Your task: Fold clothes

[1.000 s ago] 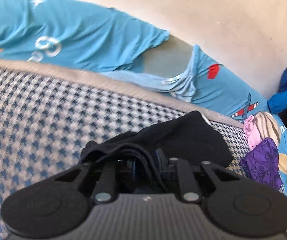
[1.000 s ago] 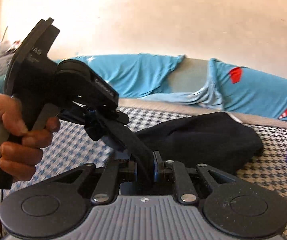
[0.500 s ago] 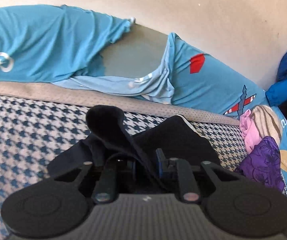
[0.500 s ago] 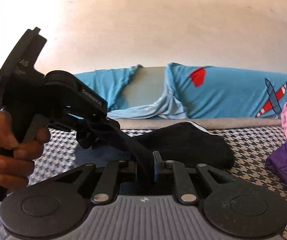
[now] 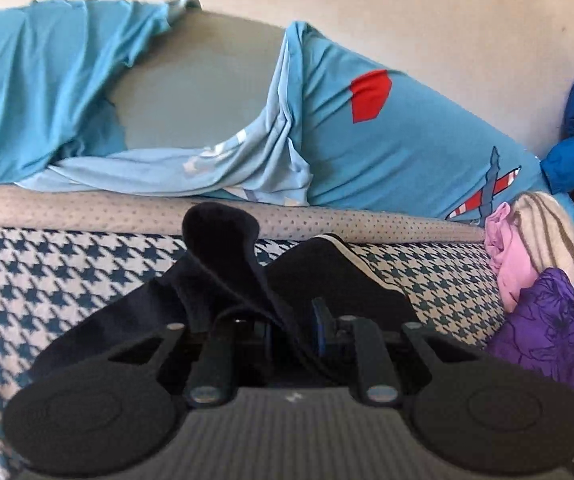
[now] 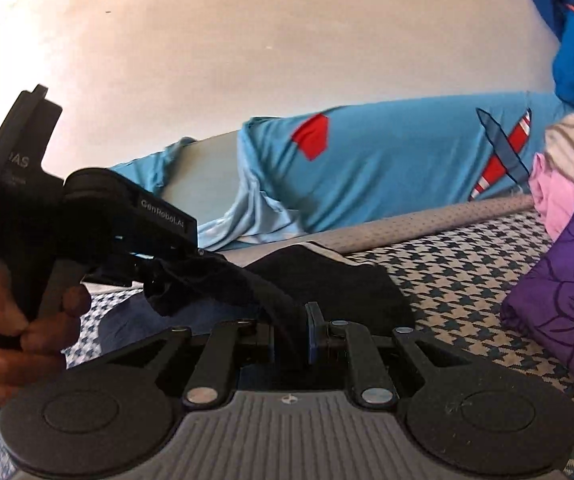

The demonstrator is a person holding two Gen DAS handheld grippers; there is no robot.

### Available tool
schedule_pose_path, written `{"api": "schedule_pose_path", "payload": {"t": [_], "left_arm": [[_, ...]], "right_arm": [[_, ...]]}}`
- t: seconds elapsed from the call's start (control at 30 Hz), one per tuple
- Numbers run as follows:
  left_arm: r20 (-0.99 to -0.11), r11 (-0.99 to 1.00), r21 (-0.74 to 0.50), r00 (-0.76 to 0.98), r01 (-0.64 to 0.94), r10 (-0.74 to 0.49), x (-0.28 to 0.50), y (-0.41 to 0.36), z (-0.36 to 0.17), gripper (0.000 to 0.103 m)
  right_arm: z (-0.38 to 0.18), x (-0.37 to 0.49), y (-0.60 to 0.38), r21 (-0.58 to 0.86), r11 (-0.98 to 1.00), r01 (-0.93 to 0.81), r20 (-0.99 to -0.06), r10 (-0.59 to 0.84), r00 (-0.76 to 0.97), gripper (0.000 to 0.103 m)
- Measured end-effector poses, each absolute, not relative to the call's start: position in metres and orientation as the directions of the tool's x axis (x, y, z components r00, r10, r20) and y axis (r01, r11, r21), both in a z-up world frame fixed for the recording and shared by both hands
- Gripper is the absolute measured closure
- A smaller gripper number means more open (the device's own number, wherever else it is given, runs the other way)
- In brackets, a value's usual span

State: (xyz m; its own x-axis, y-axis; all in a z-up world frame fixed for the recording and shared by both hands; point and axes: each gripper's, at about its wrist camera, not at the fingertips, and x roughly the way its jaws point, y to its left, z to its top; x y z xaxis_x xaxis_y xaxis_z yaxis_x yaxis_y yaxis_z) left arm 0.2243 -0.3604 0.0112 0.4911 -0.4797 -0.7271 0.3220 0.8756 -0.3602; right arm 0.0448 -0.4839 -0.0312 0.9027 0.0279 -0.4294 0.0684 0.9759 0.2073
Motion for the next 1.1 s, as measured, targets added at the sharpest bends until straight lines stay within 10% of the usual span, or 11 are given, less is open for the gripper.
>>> {"api": "schedule_pose_path", "payload": {"t": [0.4, 0.53, 1.1], "left_arm": [[-0.727, 0.857, -0.357, 0.465, 0.372, -0.505, 0.232, -0.380, 0.015, 0.044], [-0.718, 0.847, -0.353, 0.465, 0.399, -0.518, 0.231, -0.383, 0.030, 0.008], [-0.687, 0.896, -0.262, 0.582, 0.360, -0.434, 0.221, -0.333, 0.056, 0.002]], "right_arm": [[-0.058, 0.073, -0.529, 0.380, 0.901, 0.207, -0.485, 0.004, 0.874, 0.080], [-0.056, 0.071, -0.539, 0.435, 0.864, 0.252, -0.484, -0.011, 0.875, 0.076], [-0.028, 0.052, -0.555, 0.400, 0.859, 0.319, -0.439, -0.125, 0.890, 0.076]]}}
